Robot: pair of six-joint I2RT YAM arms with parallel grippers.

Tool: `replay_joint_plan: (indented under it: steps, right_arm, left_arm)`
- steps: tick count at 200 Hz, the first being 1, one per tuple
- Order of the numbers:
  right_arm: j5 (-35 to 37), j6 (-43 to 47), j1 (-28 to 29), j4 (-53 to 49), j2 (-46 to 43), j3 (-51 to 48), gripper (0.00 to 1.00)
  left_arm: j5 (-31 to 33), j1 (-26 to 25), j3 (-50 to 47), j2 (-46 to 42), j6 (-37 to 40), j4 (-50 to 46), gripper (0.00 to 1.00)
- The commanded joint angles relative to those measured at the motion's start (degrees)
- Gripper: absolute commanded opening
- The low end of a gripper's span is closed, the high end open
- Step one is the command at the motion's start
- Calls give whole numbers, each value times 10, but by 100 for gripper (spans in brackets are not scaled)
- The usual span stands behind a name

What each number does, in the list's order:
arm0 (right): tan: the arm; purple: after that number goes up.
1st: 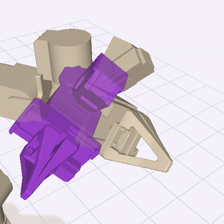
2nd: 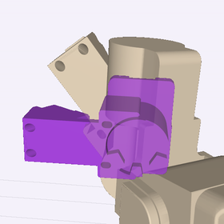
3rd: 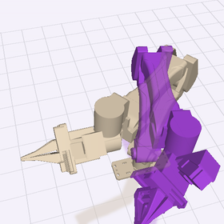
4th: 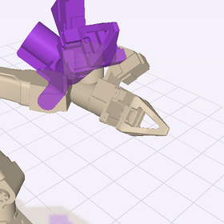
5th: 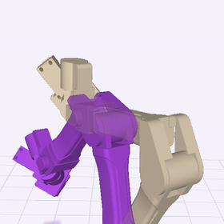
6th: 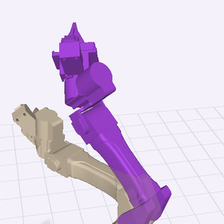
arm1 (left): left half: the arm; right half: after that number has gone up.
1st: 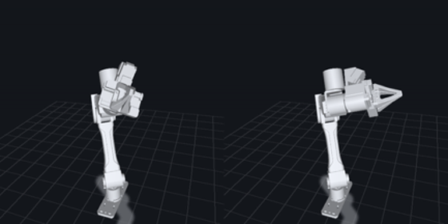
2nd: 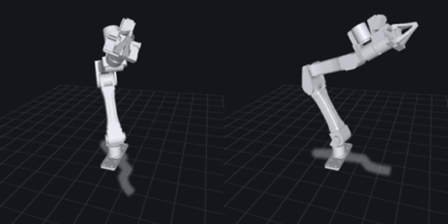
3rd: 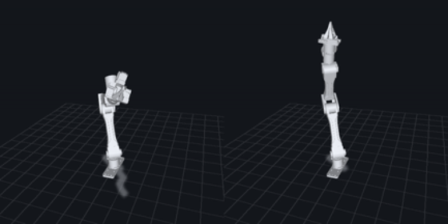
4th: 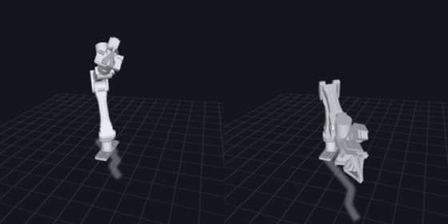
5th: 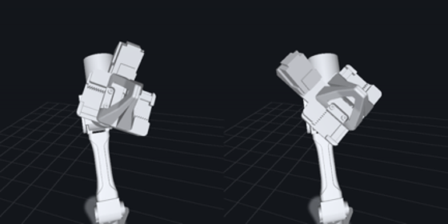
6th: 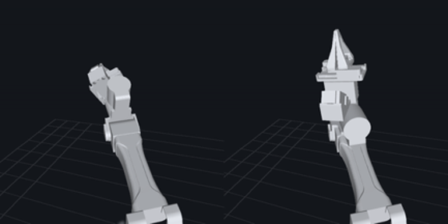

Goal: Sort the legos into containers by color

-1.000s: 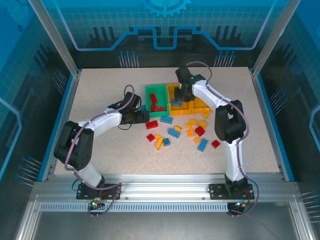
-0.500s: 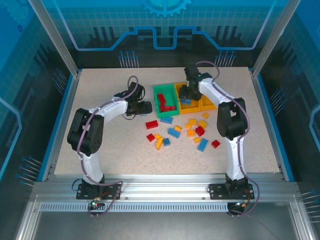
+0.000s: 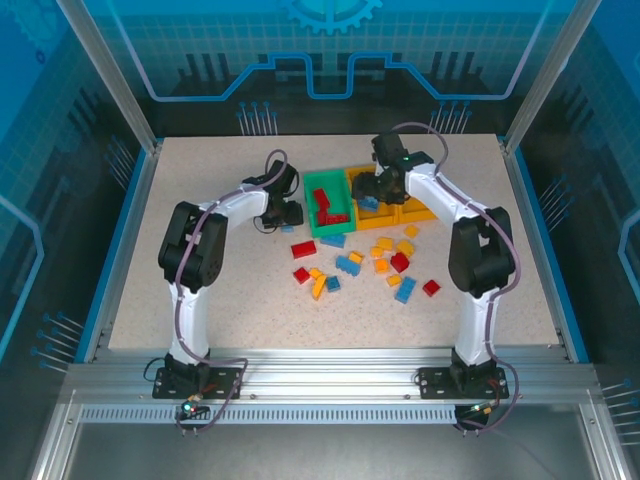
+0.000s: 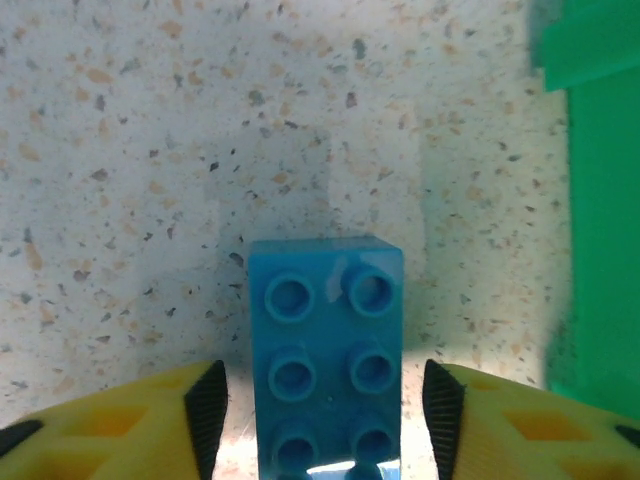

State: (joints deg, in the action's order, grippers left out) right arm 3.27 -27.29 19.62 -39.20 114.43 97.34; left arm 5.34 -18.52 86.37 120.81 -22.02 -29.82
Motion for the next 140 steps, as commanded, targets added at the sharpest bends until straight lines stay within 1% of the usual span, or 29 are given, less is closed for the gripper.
replay_joint_plan:
  steps: [1,28,40,50,71,92,108,140]
  right_arm:
    - [18,15,-20,8,-32,-24,81]
    - [27,22,-29,43,-65,-73,82]
    - [43,16,-37,36,-61,-76,82]
    - [40,10,-48,24,-49,-71,82]
    - [30,16,-56,32,-28,-79,80]
    - [-9,27,-56,44,-7,-79,78]
    - [-11,34,-52,46,10,-72,76]
    - [-24,44,-44,52,18,-75,60]
  left_arm:
    - [6,5,16,12,5,-18,48]
    - [7,8,14,14,12,-19,34]
    - [7,12,9,10,12,-17,31]
    - [5,16,3,1,11,-15,29]
    - [5,20,-14,-33,11,-10,29]
    - [0,19,-23,-74,10,-6,29]
    - [-11,19,-23,-107,4,-3,29]
    - [-27,12,-24,-166,-6,12,30]
